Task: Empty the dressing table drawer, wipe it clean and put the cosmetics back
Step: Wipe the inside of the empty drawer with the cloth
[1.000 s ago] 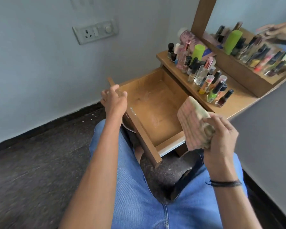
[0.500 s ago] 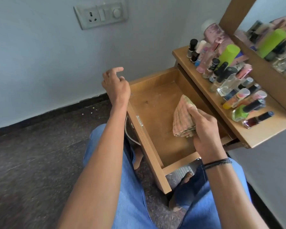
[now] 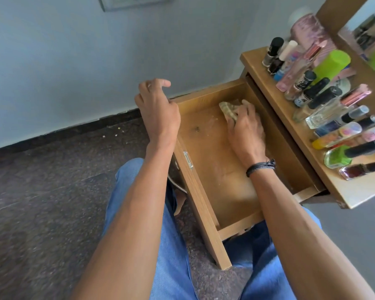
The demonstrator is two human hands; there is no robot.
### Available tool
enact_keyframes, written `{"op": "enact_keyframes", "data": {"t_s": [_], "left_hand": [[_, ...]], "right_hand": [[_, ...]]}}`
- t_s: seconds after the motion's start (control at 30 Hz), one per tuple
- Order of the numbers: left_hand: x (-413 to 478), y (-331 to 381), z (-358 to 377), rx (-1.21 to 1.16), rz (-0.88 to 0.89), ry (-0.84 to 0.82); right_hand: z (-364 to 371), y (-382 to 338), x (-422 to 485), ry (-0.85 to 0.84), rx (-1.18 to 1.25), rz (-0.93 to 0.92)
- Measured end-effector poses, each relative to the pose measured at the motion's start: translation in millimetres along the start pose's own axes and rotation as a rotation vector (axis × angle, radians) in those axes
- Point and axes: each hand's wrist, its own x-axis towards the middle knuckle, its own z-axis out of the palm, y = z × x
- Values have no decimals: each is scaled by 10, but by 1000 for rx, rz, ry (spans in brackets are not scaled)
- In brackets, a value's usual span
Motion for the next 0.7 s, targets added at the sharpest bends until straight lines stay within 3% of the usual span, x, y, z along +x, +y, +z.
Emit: {"op": "enact_keyframes", "data": {"t_s": [0.23,0.33,0.57,0.7], "left_hand": [[-13,7,3,25,23,0],[-6,7,9,41,25,-2],[-7,-22,13,72,28,-18],[-22,-23,10,65,32,-28]], "right_hand": [[156,-82,40,-259,61,-86],[193,-159,34,-310,64,-138],[326,-496,-281,-457,59,-449],[239,-338,-214,-481,42,-470]]}}
